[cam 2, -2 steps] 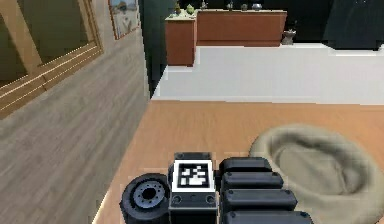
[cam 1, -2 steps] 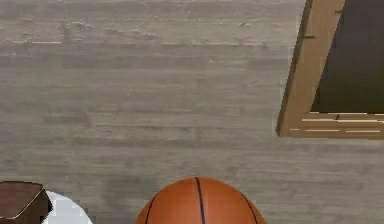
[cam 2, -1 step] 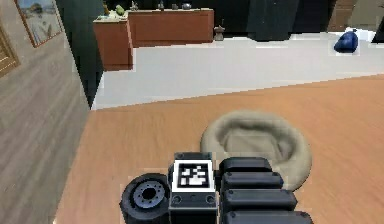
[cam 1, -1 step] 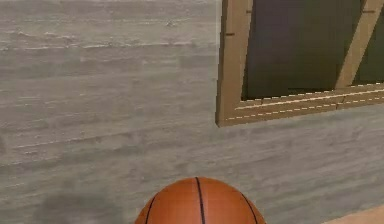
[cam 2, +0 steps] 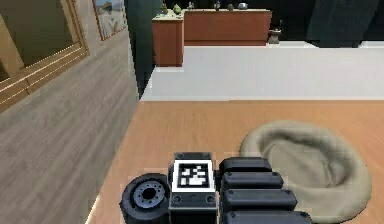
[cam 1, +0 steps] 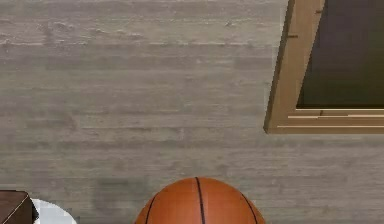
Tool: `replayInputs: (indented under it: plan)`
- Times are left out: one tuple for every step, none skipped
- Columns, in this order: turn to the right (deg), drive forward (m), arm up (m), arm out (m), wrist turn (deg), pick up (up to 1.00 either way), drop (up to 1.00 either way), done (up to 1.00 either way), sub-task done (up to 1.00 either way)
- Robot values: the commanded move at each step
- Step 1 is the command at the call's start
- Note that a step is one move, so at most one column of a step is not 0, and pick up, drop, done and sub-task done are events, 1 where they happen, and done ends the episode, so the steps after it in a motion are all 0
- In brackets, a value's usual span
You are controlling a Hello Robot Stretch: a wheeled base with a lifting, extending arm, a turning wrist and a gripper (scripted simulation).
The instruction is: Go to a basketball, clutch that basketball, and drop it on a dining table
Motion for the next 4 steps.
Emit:
replayInputs:
  plan:
    - [-3.0, 0.0, 0.0, 0.0, 0.0, 0.0, 0.0, 0.0, 0.0]
    - [24.0, 0.0, 0.0, 0.0, 0.0, 0.0, 0.0, 0.0, 0.0]
    - [-30.0, 0.0, 0.0, 0.0, 0.0, 0.0, 0.0, 0.0, 0.0]
    - [-9.0, 0.0, 0.0, 0.0, 0.0, 0.0, 0.0, 0.0, 0.0]
